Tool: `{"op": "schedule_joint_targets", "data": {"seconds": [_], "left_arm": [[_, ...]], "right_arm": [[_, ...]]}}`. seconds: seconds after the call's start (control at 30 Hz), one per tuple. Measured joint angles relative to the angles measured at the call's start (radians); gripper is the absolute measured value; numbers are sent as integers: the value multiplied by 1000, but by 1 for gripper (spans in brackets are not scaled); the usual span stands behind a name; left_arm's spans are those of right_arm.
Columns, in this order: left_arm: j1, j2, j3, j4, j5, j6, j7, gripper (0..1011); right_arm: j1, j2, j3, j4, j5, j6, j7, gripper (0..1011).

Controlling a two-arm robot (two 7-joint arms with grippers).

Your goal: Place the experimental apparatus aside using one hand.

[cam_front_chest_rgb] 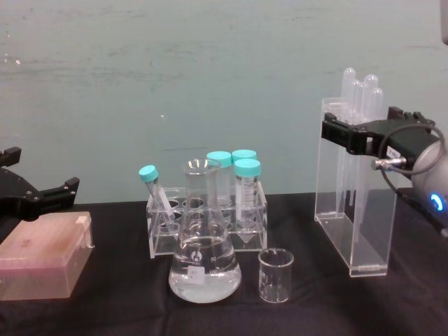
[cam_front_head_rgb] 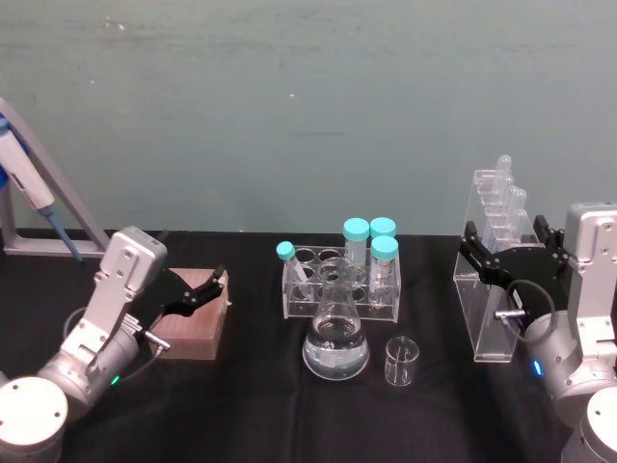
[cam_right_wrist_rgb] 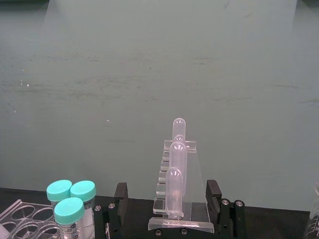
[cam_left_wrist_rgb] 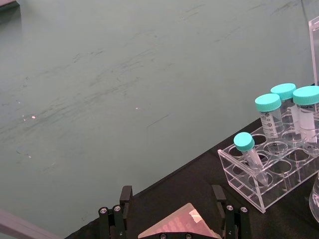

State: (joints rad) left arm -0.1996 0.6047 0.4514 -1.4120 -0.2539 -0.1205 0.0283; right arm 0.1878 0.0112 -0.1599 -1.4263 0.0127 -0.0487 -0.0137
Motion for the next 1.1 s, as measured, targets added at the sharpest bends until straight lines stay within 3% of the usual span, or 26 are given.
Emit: {"op": "schedule_joint_targets", "data": {"seconds": [1.1], "left_arm": [[0, 0, 0, 0, 0, 0, 0, 1000]], "right_arm": [[14, -41, 44, 26, -48, 1, 30, 1003]]}}
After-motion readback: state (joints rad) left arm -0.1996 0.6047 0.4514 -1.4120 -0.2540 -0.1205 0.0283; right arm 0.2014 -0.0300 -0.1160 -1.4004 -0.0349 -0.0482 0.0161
